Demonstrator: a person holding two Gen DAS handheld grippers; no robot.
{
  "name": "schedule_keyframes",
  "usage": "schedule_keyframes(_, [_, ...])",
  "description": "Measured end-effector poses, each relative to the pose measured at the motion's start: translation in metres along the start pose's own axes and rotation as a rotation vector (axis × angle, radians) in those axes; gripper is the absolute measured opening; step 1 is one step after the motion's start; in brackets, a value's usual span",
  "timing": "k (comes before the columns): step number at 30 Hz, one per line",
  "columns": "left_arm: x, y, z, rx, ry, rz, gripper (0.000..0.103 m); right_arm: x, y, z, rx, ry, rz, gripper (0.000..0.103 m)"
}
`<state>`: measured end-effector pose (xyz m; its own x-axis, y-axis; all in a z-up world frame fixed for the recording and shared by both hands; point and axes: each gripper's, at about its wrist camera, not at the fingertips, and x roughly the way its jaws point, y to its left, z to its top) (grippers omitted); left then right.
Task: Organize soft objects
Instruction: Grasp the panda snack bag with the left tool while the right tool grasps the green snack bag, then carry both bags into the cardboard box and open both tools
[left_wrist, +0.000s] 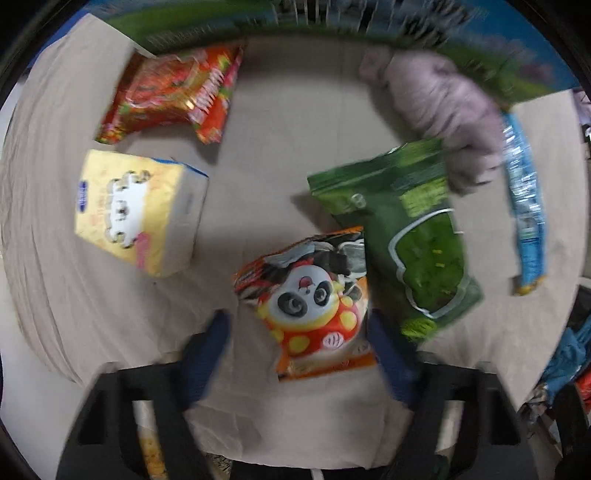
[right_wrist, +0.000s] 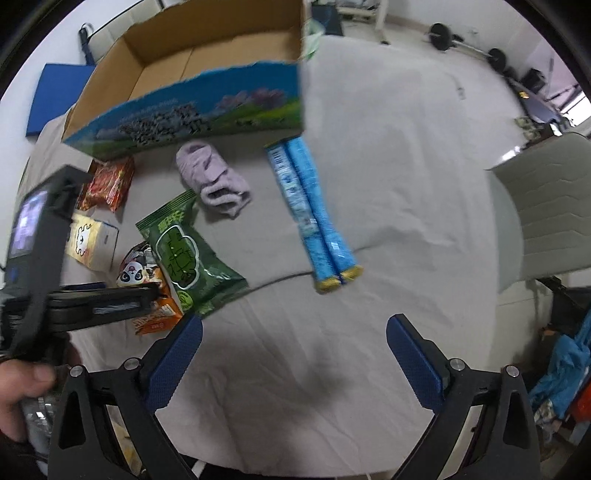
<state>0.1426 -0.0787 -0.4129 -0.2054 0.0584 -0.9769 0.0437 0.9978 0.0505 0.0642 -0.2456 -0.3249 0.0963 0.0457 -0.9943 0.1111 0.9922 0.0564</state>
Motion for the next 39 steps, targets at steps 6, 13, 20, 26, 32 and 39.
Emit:
schedule_keyframes(6, [0.007,0.015,-0.016,-0.011,-0.006,0.036,0.037,0.031,0.043,0.019,-0.090,0.039,0.045,0.101])
schedule_keyframes(13, [0.013,0.040,-0.029,-0.063,-0.008,-0.029,0.037,0.068,0.088,0.043,-0.131,0.099,0.057,0.094])
schedule_keyframes(20, [0.020,0.047,-0.038,-0.043,-0.014,-0.070,0.038,0.102,0.109,0.054,-0.145,0.190,0.030,0.076])
schedule_keyframes(26, [0.012,0.043,-0.036,-0.022,-0.017,-0.058,0.037,0.110,0.118,0.048,-0.127,0.206,0.037,0.045])
schedule_keyframes(32, [-0.003,0.029,-0.033,0.006,-0.056,-0.037,0.037,0.084,0.101,0.034,-0.094,0.221,0.040,0.037])
schedule_keyframes(39, [-0.040,0.016,-0.057,0.058,-0.135,-0.046,0.037,0.047,0.067,0.002,-0.016,0.213,0.090,0.036])
